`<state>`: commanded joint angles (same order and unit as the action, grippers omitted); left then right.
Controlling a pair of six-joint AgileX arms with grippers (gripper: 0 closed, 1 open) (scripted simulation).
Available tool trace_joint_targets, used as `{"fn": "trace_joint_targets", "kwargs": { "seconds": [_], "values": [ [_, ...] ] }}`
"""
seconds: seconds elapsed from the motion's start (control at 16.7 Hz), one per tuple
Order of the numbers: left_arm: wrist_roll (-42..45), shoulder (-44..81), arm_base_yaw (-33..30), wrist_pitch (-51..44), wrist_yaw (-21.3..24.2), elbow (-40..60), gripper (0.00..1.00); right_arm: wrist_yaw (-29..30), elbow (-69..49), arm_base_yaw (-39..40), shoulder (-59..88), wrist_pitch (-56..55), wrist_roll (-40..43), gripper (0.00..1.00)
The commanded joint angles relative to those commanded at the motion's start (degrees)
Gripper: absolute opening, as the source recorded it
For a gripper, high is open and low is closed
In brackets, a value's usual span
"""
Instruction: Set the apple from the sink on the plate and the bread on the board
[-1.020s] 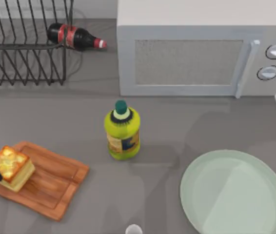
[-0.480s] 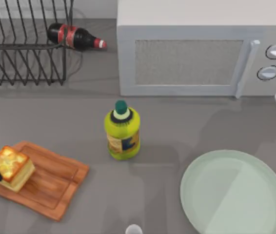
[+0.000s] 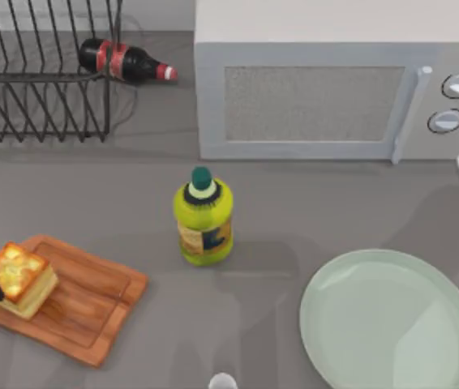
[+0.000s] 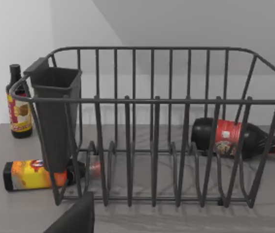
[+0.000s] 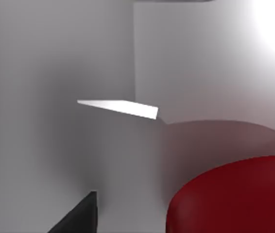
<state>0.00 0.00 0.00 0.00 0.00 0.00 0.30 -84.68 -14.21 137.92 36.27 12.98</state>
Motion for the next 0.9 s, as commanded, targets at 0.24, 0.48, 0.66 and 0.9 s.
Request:
{"fn": "trace_joint_targets", "kwargs": {
  "seconds": [0.24, 0.48, 0.66, 0.9],
  "values": [
    [0.0, 0.0, 0.0, 0.0, 0.0, 0.0, 1.00, 0.0, 0.7, 0.0, 1.3, -1.5, 0.0, 1.00],
    [0.0, 0.0, 0.0, 0.0, 0.0, 0.0, 1.00, 0.0, 0.7, 0.0, 1.3, -1.5, 0.0, 0.77],
    [0.0, 0.0, 0.0, 0.0, 0.0, 0.0, 1.00, 0.0, 0.7, 0.0, 1.3, -1.5, 0.0, 0.55],
    [0.0, 0.0, 0.0, 0.0, 0.0, 0.0, 1.00, 0.0, 0.7, 0.0, 1.3, -1.5, 0.0, 0.25]
  ]
}}
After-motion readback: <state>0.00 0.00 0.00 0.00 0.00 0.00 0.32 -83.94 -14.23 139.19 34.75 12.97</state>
